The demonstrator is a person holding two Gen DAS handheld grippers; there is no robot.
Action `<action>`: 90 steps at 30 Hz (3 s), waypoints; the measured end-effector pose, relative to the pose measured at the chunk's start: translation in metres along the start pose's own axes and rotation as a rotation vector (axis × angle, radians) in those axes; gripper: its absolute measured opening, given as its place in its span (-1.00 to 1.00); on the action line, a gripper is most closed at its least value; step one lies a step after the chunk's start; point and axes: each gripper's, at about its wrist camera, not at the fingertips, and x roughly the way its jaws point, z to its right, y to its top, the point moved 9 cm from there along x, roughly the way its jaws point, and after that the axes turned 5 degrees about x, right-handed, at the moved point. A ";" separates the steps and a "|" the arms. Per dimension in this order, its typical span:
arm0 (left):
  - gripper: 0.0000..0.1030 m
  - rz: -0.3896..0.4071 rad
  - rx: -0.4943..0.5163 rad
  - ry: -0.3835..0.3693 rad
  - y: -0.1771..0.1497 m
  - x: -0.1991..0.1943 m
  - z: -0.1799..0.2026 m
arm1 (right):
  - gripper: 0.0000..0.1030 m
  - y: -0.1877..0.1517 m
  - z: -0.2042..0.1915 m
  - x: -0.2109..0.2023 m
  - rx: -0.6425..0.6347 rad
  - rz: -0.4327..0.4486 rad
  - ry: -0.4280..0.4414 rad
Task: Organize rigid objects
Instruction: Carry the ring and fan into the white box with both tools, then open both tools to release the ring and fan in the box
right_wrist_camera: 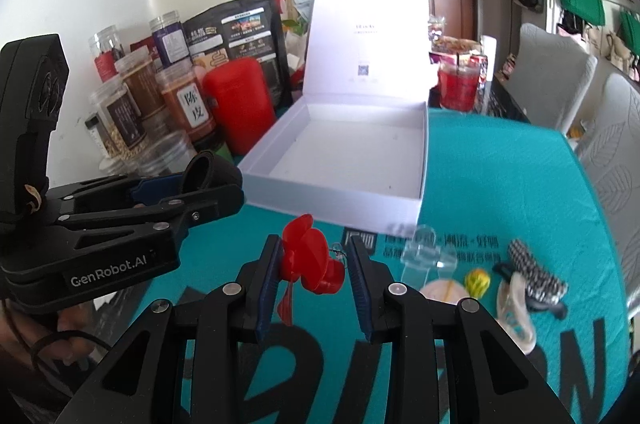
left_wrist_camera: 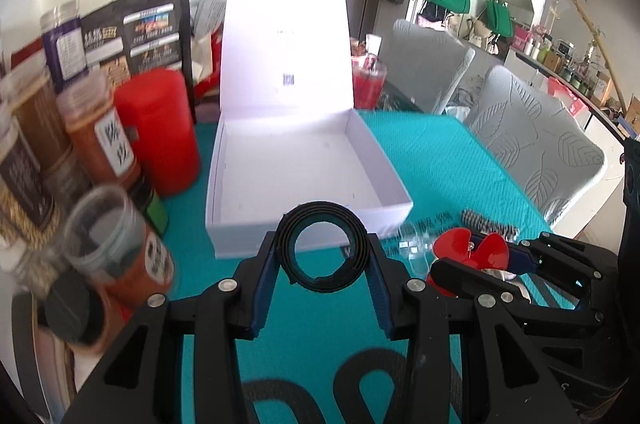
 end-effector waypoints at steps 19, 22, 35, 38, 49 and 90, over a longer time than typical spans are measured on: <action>-0.19 0.088 0.046 0.044 0.092 0.052 -0.027 | -0.37 0.091 0.030 0.039 -0.061 0.077 -0.073; -0.19 0.084 0.030 0.058 0.102 0.064 -0.034 | -0.37 0.103 0.037 0.050 -0.067 0.076 -0.084; -0.19 0.034 -0.017 0.116 0.138 0.126 -0.067 | -0.37 0.151 0.058 0.099 -0.100 0.059 -0.120; -0.19 0.016 -0.011 0.134 0.141 0.139 -0.072 | -0.37 0.158 0.061 0.114 -0.103 0.041 -0.120; -0.20 -0.111 0.015 0.127 0.115 0.195 -0.077 | -0.37 0.153 0.080 0.175 -0.067 -0.075 -0.120; 0.60 -0.214 -0.042 0.186 0.105 0.218 -0.086 | -0.17 0.143 0.103 0.184 -0.071 -0.136 -0.189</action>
